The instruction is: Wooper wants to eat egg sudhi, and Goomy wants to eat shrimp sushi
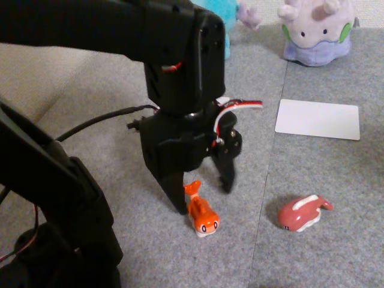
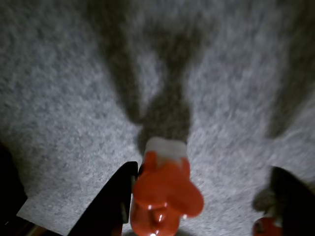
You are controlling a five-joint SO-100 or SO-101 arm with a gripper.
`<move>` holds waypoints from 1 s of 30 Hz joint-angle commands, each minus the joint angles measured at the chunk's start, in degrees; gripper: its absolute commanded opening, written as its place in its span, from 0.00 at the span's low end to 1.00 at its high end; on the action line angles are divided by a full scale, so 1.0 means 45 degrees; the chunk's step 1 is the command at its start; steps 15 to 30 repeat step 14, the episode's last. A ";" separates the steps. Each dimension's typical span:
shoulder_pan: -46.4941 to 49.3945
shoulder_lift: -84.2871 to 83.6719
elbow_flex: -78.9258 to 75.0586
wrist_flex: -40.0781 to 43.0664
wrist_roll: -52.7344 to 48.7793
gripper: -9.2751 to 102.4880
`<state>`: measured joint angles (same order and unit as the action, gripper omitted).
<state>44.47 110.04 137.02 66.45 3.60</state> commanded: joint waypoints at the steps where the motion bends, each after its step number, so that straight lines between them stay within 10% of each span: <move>1: 0.0410 0.0176 -0.0293 -0.0020 -0.0059 0.40; 30: 0.0625 0.0176 -0.0273 0.1250 -0.0566 0.32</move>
